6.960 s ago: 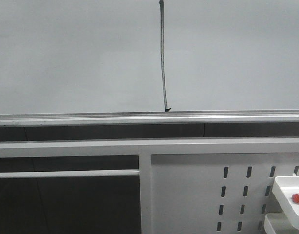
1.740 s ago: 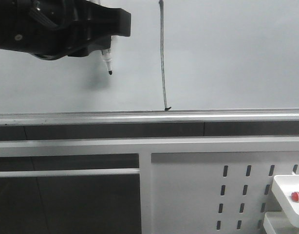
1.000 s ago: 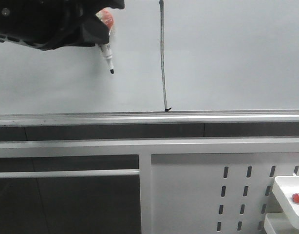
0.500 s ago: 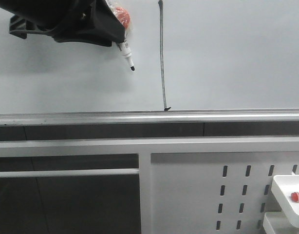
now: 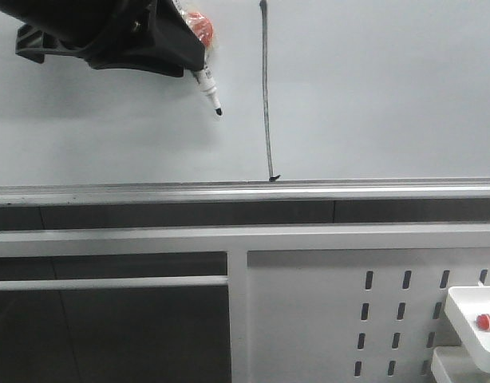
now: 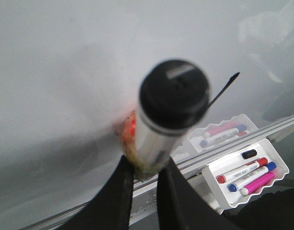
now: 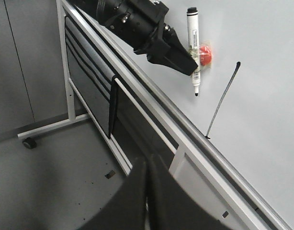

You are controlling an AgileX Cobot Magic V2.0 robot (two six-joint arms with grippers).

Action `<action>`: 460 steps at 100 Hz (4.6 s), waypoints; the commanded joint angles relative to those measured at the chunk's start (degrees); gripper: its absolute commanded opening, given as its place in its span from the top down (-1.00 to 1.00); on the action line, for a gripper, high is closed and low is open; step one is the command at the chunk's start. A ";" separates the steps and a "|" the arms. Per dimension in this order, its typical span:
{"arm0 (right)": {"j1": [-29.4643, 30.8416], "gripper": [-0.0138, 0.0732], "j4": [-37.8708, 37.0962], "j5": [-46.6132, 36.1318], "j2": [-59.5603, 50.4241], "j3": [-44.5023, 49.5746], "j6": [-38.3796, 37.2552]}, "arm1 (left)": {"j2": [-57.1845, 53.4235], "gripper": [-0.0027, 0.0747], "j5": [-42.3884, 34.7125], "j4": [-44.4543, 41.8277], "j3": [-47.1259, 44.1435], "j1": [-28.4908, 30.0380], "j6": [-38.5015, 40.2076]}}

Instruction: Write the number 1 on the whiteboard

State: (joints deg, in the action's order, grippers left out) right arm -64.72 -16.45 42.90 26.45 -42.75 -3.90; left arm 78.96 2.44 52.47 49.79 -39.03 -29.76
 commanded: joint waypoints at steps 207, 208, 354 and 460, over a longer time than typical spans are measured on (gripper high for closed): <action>-0.17 0.80 -6.92 -5.09 -18.55 7.12 -3.26 | -65.46 0.98 4.32 -14.17 -30.04 1.25 0.13; -0.17 0.80 -6.92 -5.09 -18.55 7.12 -3.26 | -65.46 0.98 4.32 -14.17 -30.04 1.25 0.13; -0.17 0.80 -6.91 -5.09 -18.55 7.12 -3.26 | -80.45 0.98 11.12 -48.03 -52.07 28.21 20.14; -0.17 0.80 -12.30 -2.14 -18.55 8.36 -3.26 | -80.45 0.98 13.68 -45.40 -52.07 32.10 19.73</action>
State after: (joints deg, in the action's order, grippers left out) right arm -64.72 -22.30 42.39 7.16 -34.20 -7.24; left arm -0.34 19.23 6.23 -0.25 -7.02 -10.54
